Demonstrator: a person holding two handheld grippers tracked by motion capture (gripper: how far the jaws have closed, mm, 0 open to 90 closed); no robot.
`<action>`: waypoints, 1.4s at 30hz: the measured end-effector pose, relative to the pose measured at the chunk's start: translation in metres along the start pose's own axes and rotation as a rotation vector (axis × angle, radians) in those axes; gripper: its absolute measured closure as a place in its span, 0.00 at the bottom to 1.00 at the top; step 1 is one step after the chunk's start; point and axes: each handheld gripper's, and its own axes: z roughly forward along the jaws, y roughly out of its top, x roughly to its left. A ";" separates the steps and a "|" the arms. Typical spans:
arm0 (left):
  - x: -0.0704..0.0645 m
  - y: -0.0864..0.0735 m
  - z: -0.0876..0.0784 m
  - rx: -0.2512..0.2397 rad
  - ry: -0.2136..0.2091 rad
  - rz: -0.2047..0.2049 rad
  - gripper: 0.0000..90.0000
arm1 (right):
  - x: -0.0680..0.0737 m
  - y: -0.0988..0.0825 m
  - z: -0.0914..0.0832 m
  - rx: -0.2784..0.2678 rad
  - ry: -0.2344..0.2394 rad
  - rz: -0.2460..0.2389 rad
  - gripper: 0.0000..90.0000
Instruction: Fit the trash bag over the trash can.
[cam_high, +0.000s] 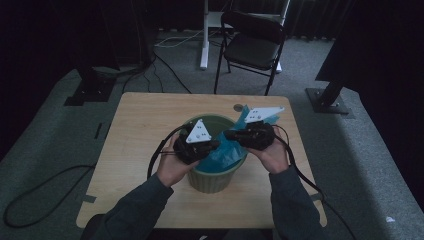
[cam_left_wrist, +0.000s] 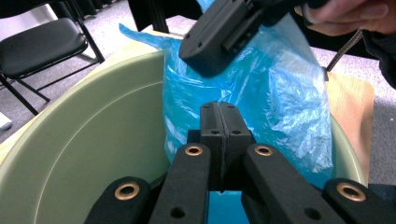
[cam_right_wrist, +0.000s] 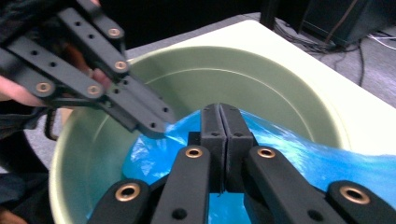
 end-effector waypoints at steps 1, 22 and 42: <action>0.000 -0.001 -0.001 0.001 0.001 0.002 1.00 | 0.000 0.000 -0.001 0.004 -0.012 -0.001 1.00; 0.018 -0.029 -0.025 -0.001 0.062 -0.060 1.00 | -0.007 -0.001 -0.010 0.052 -0.202 -0.003 1.00; 0.040 -0.056 -0.044 0.009 0.160 -0.110 1.00 | -0.019 -0.011 -0.018 0.058 -0.304 0.049 1.00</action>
